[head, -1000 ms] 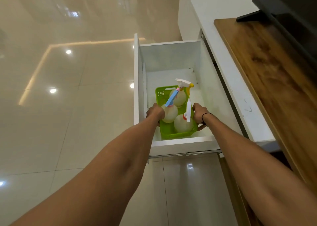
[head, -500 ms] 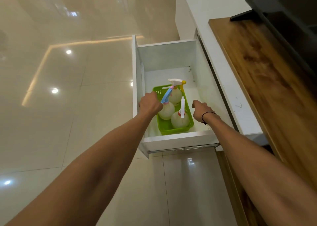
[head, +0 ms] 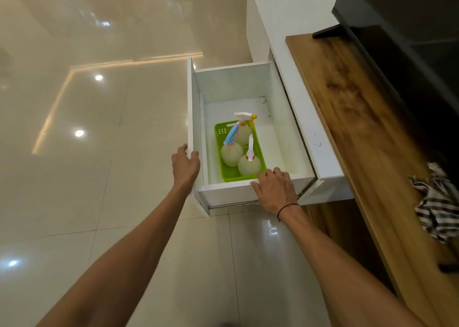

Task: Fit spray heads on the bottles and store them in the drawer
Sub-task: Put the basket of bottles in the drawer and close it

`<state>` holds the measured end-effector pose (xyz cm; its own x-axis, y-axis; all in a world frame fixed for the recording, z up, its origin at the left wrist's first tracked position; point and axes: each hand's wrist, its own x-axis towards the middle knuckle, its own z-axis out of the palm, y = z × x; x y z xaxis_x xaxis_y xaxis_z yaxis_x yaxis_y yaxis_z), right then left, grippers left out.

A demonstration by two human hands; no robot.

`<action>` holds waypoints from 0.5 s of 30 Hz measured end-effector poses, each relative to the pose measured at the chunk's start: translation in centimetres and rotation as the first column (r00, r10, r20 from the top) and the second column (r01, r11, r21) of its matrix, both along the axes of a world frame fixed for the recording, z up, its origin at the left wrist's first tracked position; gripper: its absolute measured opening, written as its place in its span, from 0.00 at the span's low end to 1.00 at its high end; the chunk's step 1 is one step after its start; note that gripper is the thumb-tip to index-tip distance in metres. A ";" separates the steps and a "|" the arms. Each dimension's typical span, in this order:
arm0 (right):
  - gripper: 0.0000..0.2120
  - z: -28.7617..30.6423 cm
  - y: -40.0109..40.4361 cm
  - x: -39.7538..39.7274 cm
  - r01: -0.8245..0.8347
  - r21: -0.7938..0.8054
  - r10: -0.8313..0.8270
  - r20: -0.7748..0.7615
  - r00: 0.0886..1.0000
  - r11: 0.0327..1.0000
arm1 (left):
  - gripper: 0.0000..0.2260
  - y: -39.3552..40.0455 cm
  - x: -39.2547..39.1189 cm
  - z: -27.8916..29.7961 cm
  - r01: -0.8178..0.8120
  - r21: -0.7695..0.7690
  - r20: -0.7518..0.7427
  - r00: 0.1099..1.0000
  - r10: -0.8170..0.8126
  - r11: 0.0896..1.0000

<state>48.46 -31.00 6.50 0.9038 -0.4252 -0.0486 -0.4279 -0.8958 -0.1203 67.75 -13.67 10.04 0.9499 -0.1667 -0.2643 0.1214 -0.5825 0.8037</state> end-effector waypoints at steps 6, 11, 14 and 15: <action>0.28 -1.1 0.6 -3.3 0.037 -0.050 -0.038 -0.016 0.999 0.998 | 0.22 0.0 -3.1 0.6 0.038 -0.168 -0.099 0.994 -0.055 0.985; 0.36 -0.9 2.5 -5.7 0.143 0.046 -0.144 0.027 0.989 0.989 | 0.22 -1.4 -4.4 1.2 0.057 -0.200 -0.084 0.994 -0.075 0.978; 0.32 -0.6 2.8 -6.0 0.236 0.181 -0.259 0.116 0.959 0.955 | 0.22 -2.4 -4.9 1.3 0.057 -0.218 -0.089 0.993 -0.078 0.974; 0.31 -0.6 2.6 -5.9 0.257 0.229 -0.291 0.130 0.948 0.939 | 0.22 -2.7 -5.1 1.3 0.055 -0.224 -0.091 0.993 -0.077 0.973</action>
